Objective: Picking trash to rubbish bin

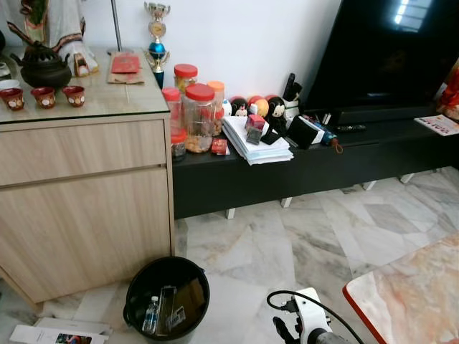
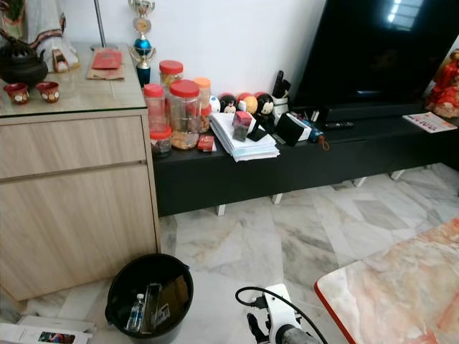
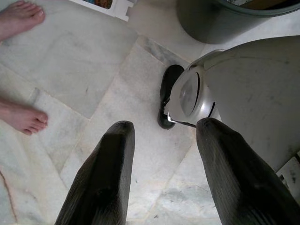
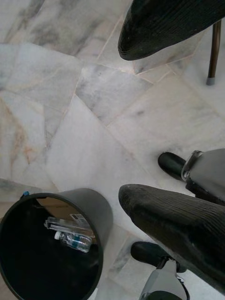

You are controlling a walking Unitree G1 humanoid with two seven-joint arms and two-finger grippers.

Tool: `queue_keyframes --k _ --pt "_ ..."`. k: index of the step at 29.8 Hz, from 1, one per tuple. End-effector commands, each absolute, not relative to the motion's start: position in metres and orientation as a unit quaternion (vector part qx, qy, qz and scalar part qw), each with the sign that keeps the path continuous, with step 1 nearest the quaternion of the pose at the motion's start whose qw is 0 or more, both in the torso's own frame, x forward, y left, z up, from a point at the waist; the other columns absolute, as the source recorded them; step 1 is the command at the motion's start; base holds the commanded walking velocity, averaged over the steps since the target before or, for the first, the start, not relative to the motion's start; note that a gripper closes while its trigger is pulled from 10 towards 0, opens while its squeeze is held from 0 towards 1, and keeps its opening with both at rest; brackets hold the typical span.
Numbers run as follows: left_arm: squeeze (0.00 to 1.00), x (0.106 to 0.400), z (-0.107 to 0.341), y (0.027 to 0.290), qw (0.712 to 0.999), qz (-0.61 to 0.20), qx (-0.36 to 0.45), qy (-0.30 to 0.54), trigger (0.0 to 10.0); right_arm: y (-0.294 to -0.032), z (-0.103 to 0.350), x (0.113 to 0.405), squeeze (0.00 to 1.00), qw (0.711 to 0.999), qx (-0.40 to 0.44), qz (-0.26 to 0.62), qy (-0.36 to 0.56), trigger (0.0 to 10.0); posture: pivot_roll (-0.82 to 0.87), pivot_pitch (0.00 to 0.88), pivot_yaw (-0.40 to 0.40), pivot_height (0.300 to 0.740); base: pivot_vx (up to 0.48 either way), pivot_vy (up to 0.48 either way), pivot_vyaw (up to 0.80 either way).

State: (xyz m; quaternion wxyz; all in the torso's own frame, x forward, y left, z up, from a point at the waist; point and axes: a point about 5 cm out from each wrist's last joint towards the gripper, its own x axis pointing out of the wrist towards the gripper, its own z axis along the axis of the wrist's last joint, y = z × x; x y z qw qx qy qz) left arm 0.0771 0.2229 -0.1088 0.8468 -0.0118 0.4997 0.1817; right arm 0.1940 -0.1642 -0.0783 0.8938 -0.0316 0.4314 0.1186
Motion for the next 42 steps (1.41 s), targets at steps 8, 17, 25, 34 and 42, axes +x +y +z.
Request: queue_keyframes --k 8,17,25,34,42 --pt "0.0 0.098 -0.106 0.216 0.86 0.161 -0.003 0.484 10.0 -0.165 -0.075 0.2 0.0 0.897 -0.029 0.111 0.427 10.0 0.11 0.0 -0.141 0.74 0.0 0.0 0.0" --pt "0.0 0.038 -0.122 0.203 0.782 0.158 0.004 0.603 10.0 -0.158 -0.074 0.203 0.0 0.9 -0.014 0.112 0.421 10.0 0.13 0.0 -0.116 0.74 -0.18 0.0 0.0" --pt "0.0 0.047 -0.122 0.195 0.791 0.079 -0.041 0.605 10.0 -0.157 -0.074 0.203 0.0 0.899 -0.014 0.116 0.422 10.0 0.13 0.002 -0.122 0.74 -0.061 0.0 0.0" --pt "0.0 0.042 -0.123 0.194 0.754 -0.049 0.036 0.654 10.0 -0.159 -0.075 0.201 0.0 0.897 -0.014 0.114 0.426 10.0 0.13 0.0 -0.11 0.74 0.0 0.0 0.0" --pt "0.0 0.018 -0.123 0.206 0.722 -0.064 0.032 0.688 10.0 -0.161 -0.078 0.196 0.0 0.894 -0.014 0.11 0.434 10.0 0.14 0.0 -0.109 0.74 0.0 0.0 0.0"
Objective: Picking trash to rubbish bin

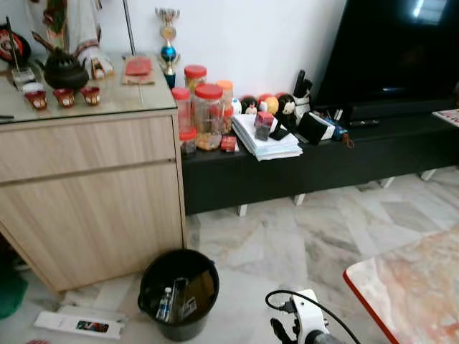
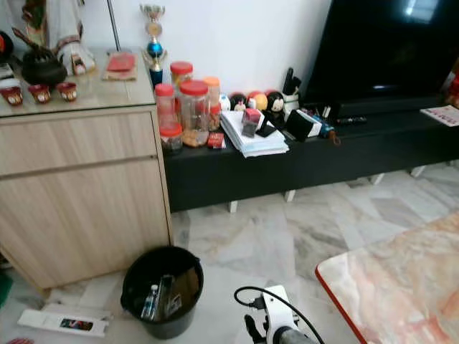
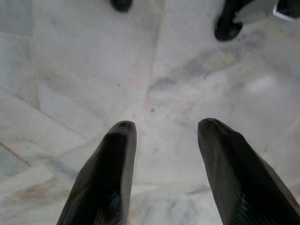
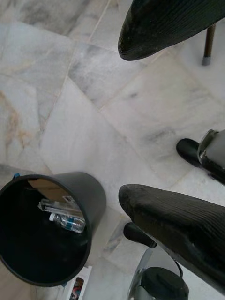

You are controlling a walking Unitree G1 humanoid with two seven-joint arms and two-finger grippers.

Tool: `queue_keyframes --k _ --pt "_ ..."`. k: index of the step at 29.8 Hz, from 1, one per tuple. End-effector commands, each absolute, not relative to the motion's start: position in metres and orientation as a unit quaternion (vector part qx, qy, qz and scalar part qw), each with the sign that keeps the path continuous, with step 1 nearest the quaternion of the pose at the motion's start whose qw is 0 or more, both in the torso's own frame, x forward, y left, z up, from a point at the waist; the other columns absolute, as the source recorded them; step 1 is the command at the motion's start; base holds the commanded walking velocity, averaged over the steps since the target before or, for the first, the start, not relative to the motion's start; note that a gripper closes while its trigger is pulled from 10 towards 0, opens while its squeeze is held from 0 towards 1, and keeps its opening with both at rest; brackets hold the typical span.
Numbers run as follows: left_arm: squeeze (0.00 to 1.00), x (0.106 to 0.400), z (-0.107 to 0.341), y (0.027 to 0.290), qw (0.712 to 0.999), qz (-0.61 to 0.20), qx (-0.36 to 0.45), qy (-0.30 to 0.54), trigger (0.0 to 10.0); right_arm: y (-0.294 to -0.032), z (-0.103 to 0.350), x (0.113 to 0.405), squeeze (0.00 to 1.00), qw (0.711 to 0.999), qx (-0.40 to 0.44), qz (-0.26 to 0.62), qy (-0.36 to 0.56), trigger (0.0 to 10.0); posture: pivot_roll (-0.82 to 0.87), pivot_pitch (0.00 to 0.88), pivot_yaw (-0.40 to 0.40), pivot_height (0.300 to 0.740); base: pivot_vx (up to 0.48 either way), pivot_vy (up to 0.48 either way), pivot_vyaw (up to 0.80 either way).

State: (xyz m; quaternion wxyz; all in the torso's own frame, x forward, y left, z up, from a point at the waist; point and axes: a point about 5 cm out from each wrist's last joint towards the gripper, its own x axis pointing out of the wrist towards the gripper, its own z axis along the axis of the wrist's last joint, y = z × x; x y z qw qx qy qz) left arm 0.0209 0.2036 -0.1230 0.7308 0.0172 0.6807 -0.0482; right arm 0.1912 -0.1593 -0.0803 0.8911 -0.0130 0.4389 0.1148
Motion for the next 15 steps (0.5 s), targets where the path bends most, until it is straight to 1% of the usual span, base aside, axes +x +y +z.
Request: queue_keyframes --k 1,3,6,8,9,10,11,12,15 --pt "0.0 0.014 -0.123 0.208 0.717 -0.066 0.041 0.693 10.0 -0.162 -0.078 0.196 0.0 0.894 -0.014 0.11 0.435 10.0 0.14 0.0 -0.108 0.74 0.0 0.0 0.0" --pt "0.0 0.011 -0.122 0.211 0.714 -0.06 0.052 0.695 10.0 -0.162 -0.078 0.195 0.0 0.893 -0.016 0.11 0.436 10.0 0.14 0.0 -0.107 0.74 0.0 0.0 0.0" --pt "0.0 0.009 -0.122 0.213 0.718 -0.037 0.043 0.694 10.0 -0.162 -0.079 0.195 0.0 0.893 -0.017 0.109 0.436 10.0 0.14 0.0 -0.106 0.74 0.0 0.0 0.0" --pt "0.0 0.007 -0.122 0.216 0.716 -0.042 0.064 0.694 10.0 -0.162 -0.079 0.194 0.0 0.893 -0.017 0.109 0.437 10.0 0.14 0.0 -0.105 0.74 0.0 0.0 0.0" --pt "0.0 0.006 -0.121 0.219 0.716 -0.035 0.075 0.693 10.0 -0.163 -0.079 0.194 0.0 0.892 -0.018 0.108 0.438 10.0 0.14 0.0 -0.107 0.74 0.0 0.0 0.0" --pt "0.0 0.005 -0.119 0.23 0.716 -0.01 0.096 0.691 10.0 -0.164 -0.079 0.193 0.0 0.892 -0.02 0.107 0.44 10.0 0.14 0.0 -0.107 0.74 0.0 0.0 0.0" --pt "0.0 0.005 -0.119 0.23 0.716 -0.01 0.096 0.691 10.0 -0.164 -0.079 0.193 0.0 0.892 -0.02 0.107 0.44 10.0 0.14 0.0 -0.107 0.74 0.0 0.0 0.0" --pt "0.0 0.003 -0.118 0.238 0.715 0.01 0.112 0.69 10.0 -0.164 -0.08 0.192 0.0 0.891 -0.021 0.106 0.44 10.0 0.14 0.0 -0.107 0.74 0.0 0.0 0.0" --pt "0.0 0.003 -0.117 0.24 0.715 0.014 0.115 0.69 10.0 -0.164 -0.08 0.192 0.0 0.891 -0.021 0.106 0.441 10.0 0.14 0.0 -0.107 0.74 0.0 0.0 0.0"
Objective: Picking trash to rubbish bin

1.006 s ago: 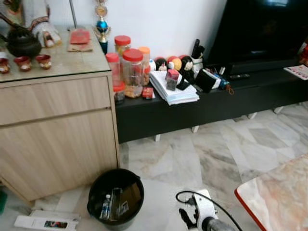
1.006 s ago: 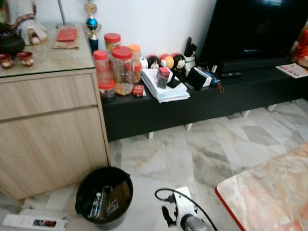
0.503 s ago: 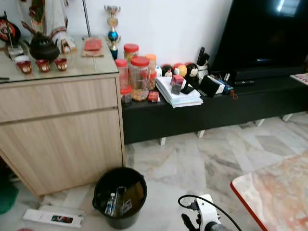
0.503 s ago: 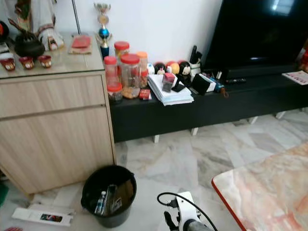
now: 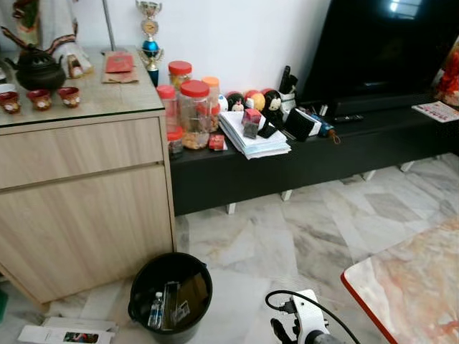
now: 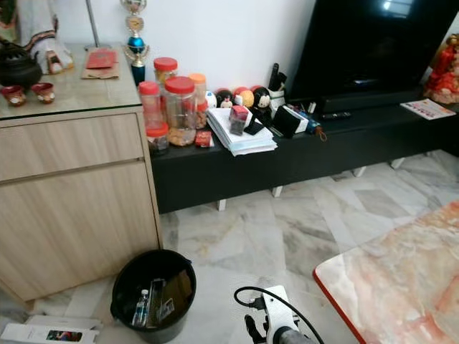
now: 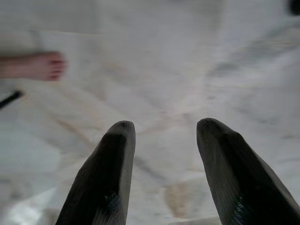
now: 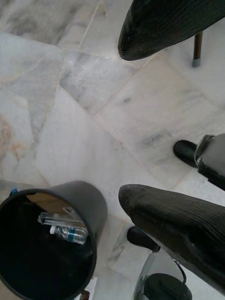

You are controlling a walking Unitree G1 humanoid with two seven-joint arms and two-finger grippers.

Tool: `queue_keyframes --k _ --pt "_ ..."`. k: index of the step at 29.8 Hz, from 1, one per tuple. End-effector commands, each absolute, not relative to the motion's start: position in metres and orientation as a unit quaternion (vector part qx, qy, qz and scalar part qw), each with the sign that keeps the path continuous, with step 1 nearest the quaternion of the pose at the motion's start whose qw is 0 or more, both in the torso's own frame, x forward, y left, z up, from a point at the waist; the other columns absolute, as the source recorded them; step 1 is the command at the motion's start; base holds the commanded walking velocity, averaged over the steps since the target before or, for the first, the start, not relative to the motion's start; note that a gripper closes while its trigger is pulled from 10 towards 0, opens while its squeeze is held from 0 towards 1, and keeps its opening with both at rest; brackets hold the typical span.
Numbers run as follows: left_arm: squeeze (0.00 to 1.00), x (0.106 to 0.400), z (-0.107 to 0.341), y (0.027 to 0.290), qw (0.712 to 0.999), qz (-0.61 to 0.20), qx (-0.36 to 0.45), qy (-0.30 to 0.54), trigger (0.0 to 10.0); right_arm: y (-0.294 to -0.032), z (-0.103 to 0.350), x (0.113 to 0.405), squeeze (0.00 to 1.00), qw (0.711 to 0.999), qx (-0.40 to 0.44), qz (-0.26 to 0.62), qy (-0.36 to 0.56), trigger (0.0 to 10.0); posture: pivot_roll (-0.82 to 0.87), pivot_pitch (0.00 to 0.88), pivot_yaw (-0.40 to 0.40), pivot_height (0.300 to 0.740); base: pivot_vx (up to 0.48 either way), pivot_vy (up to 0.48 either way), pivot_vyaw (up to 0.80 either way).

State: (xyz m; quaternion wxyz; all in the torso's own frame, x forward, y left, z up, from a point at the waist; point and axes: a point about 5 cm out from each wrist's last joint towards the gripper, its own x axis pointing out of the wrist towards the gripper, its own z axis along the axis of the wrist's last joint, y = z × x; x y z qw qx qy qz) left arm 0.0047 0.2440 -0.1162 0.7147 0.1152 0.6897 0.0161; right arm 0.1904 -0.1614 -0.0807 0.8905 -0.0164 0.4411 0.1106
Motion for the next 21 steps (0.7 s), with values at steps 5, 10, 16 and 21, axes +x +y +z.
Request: queue_keyframes --k 5,10,16,21 --pt "0.0 -0.011 -0.105 0.279 0.714 0.107 0.169 0.671 10.0 -0.166 -0.08 0.192 0.0 0.891 -0.022 0.105 0.442 10.0 0.15 0.0 -0.11 0.74 0.0 0.0 0.0" --pt "0.0 -0.006 -0.085 0.322 0.719 0.232 0.234 0.612 10.0 -0.164 -0.079 0.193 0.0 0.891 -0.022 0.105 0.44 10.0 0.15 0.003 -0.11 0.74 0.0 0.0 0.0" --pt "0.0 0.054 -0.057 0.336 0.791 0.277 0.337 0.429 10.0 -0.163 -0.079 0.194 0.0 0.892 -0.023 0.107 0.439 10.0 0.17 0.013 -0.118 0.74 0.0 0.0 0.0" --pt "0.0 0.115 -0.016 0.3 0.851 0.263 0.374 0.258 10.0 -0.161 -0.077 0.198 0.0 0.894 -0.022 0.11 0.434 10.0 0.17 0.014 -0.117 0.74 0.0 0.0 0.0"
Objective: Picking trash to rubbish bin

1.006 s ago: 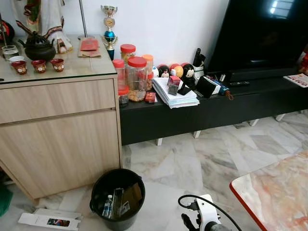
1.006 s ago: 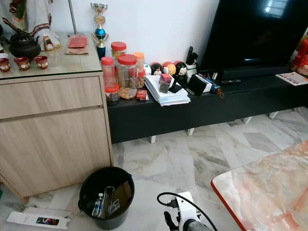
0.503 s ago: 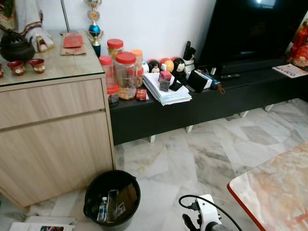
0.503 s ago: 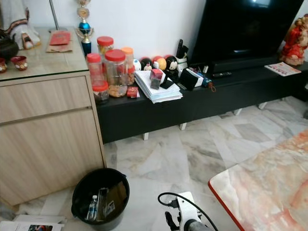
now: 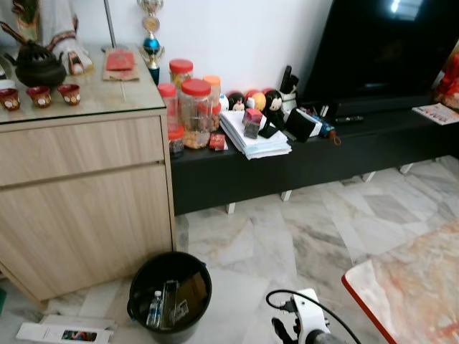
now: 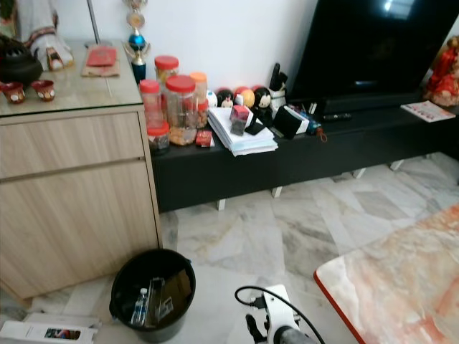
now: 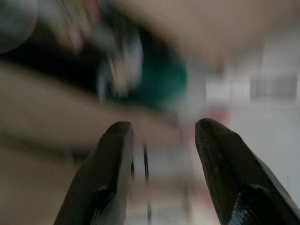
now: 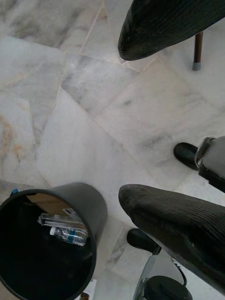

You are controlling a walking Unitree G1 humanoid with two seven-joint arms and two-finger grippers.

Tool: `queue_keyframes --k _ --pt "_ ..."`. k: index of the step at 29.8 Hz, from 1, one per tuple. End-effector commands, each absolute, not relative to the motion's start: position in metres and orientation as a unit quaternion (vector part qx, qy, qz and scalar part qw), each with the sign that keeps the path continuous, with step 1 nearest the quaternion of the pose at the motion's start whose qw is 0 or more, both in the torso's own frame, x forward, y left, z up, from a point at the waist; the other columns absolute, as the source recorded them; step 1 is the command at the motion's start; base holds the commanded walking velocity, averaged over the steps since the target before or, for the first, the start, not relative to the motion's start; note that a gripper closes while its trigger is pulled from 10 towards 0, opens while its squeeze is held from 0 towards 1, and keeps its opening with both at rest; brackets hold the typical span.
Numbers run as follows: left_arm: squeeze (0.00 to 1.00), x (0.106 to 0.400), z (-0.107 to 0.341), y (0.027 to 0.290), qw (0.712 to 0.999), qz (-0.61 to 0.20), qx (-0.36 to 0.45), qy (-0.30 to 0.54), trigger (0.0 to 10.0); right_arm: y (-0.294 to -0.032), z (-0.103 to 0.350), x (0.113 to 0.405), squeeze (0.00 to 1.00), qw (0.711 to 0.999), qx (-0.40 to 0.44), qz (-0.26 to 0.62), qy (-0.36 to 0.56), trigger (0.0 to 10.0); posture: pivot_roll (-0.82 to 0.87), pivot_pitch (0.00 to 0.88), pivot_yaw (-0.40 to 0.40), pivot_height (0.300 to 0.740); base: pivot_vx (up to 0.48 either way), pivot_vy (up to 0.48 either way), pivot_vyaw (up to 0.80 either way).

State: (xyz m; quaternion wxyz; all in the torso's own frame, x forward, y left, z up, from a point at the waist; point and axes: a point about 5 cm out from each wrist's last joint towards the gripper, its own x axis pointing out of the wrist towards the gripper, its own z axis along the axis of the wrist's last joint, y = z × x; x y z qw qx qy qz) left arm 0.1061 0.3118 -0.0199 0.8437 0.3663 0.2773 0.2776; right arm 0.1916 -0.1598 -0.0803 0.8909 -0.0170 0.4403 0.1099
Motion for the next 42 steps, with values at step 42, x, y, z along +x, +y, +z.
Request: queue_keyframes --k 42 --pt "0.0 0.241 -0.044 0.161 0.951 0.002 0.077 0.301 10.0 -0.143 -0.061 0.226 0.0 0.916 0.005 0.108 0.385 10.0 0.12 0.0 -0.109 0.74 0.0 0.0 0.0"
